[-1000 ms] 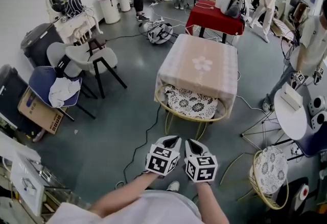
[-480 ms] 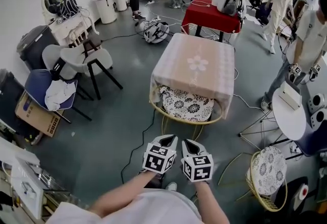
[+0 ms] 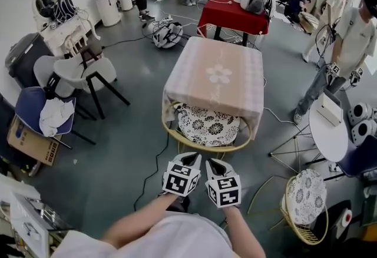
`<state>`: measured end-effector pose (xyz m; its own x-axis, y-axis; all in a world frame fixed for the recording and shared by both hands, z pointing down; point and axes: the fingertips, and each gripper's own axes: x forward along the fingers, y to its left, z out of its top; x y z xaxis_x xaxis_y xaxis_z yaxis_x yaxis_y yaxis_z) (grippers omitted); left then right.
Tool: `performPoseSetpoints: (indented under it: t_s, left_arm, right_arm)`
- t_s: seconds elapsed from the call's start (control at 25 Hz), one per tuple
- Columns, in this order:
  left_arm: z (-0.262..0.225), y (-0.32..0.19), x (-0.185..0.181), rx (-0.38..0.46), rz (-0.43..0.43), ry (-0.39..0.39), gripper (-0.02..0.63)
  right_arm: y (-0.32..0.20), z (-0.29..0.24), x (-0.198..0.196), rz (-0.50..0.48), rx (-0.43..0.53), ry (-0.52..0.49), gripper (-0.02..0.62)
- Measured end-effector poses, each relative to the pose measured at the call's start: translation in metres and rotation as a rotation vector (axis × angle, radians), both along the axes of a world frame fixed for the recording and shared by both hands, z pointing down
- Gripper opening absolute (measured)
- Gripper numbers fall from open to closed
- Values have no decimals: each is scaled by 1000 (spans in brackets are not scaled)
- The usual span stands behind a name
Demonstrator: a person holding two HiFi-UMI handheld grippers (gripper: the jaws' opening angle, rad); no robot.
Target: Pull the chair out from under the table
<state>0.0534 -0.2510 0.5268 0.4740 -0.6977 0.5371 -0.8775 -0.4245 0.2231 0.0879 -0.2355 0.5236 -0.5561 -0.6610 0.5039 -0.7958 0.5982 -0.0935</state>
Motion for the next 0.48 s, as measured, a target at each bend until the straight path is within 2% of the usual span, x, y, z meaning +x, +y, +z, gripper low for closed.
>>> performPoseSetpoints:
  t_s: [0.48]
  left_arm:
    - [16, -64, -19, -1, 86, -36, 5]
  right_arm:
    - [-60, 23, -15, -49, 4, 171, 3]
